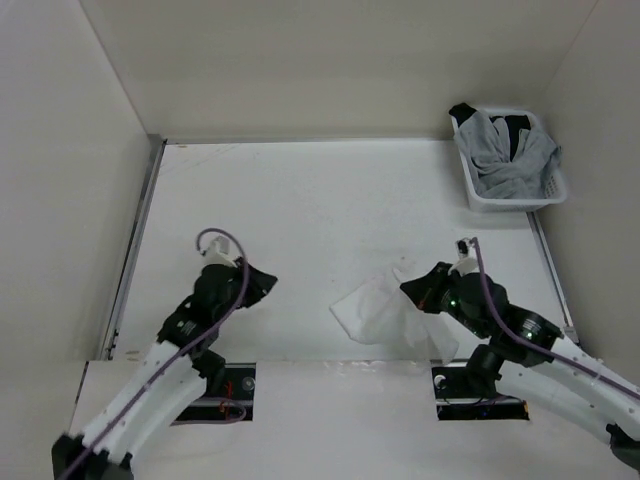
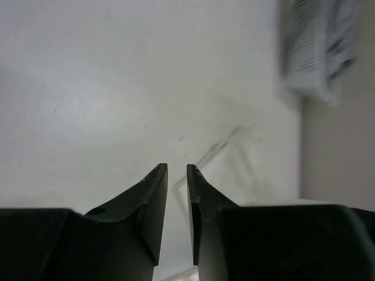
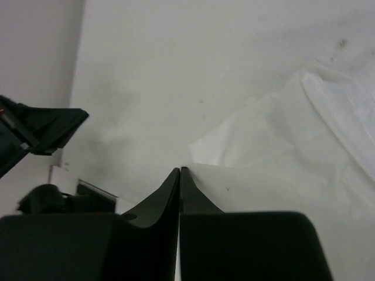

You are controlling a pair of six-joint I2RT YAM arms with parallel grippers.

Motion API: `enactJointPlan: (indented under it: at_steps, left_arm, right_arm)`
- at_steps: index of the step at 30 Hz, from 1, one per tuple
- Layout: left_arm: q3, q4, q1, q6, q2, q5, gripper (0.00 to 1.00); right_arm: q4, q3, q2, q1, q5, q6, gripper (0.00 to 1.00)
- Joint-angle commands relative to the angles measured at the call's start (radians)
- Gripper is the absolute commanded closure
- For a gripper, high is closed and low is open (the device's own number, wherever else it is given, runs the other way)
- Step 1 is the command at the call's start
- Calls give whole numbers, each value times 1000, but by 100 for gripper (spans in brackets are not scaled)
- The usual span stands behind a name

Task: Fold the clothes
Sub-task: Fold the tank top

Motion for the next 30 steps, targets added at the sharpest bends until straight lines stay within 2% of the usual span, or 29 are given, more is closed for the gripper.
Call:
enactJointPlan:
  at_steps: [1, 4, 6, 8, 12, 18, 24, 30]
  left_arm:
    - [-133, 197, -112, -8, 252, -3, 78]
    - [-92, 356, -254, 44, 488, 0, 73]
    - [-48, 420, -348, 76, 588, -16, 67]
    - [-12, 465, -390, 112, 662, -29, 64]
    - [18, 519, -397, 142, 765, -17, 60]
    - [51, 569, -423, 165, 897, 18, 60]
    - [69, 580, -448, 167, 954, 29, 60]
    - [77, 565, -456, 178, 986, 46, 67]
  right_arm:
    - [-50, -86, 10, 31, 28, 62, 98]
    - [-46, -111, 20, 40, 29, 81, 98]
    - [-44, -114, 23, 38, 34, 81, 98]
    - [-38, -115, 23, 41, 35, 82, 98]
    - [-23, -131, 9, 41, 32, 93, 98]
    - [-12, -139, 9, 41, 24, 90, 98]
    - [-9, -145, 0, 41, 24, 90, 98]
    - [-9, -149, -11, 41, 24, 88, 98]
